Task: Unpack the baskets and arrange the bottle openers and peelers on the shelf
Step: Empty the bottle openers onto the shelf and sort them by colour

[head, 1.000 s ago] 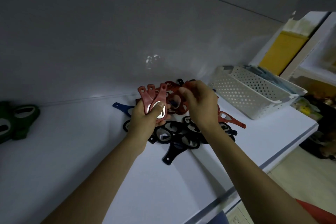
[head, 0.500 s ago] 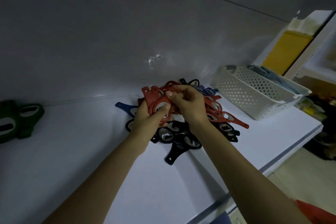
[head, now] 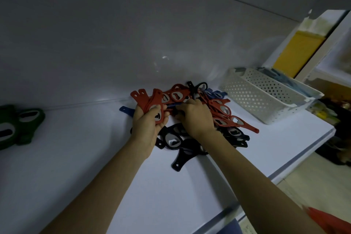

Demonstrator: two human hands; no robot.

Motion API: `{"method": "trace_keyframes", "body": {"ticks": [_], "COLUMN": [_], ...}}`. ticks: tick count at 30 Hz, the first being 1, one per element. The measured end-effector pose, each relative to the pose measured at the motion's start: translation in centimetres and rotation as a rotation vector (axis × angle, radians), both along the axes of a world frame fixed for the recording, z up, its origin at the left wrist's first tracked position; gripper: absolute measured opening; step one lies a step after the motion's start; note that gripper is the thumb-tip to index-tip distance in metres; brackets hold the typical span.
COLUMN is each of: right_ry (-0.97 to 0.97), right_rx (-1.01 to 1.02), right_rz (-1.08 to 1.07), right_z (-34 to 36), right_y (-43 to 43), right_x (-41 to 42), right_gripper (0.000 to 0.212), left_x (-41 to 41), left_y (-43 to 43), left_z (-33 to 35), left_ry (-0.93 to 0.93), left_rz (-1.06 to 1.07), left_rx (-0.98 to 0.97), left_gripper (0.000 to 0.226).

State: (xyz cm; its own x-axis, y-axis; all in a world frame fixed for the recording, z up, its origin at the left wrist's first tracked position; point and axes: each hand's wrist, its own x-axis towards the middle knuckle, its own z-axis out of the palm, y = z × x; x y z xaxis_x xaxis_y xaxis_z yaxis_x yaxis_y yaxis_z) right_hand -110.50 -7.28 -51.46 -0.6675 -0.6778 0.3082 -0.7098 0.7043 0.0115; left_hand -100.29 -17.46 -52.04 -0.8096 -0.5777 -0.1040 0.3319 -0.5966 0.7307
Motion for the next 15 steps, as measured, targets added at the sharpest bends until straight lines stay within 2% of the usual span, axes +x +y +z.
{"method": "trace_keyframes", "body": {"ticks": [3, 5, 7, 11, 13, 15], "right_ry": [0.123, 0.175, 0.123, -0.162, -0.222, -0.263], "right_rx": [0.034, -0.037, -0.263, -0.86, -0.97, -0.828], "right_rz": [0.06, 0.075, 0.092, 0.042, 0.127, 0.289], "right_z": [0.0, 0.1, 0.2, 1.2, 1.6, 1.5], "right_y": [-0.1, 0.1, 0.5, 0.8, 0.3, -0.3], "right_x": [0.0, 0.2, 0.5, 2.0, 3.5, 4.8], "right_gripper": [0.029, 0.026, 0.021, 0.014, 0.011, 0.014], "left_x": [-0.2, -0.2, -0.2, -0.2, -0.1, 0.1], "left_y": [0.2, 0.3, 0.4, 0.2, 0.3, 0.5], "left_z": [0.0, 0.1, 0.1, 0.1, 0.1, 0.2], "left_ry": [0.0, 0.002, 0.011, -0.028, -0.055, -0.078], "left_rz": [0.026, 0.034, 0.031, 0.003, -0.04, -0.068], "left_rx": [-0.012, -0.025, -0.034, -0.088, -0.155, -0.199], "left_gripper": [0.019, 0.018, 0.016, 0.015, 0.031, 0.057]}}
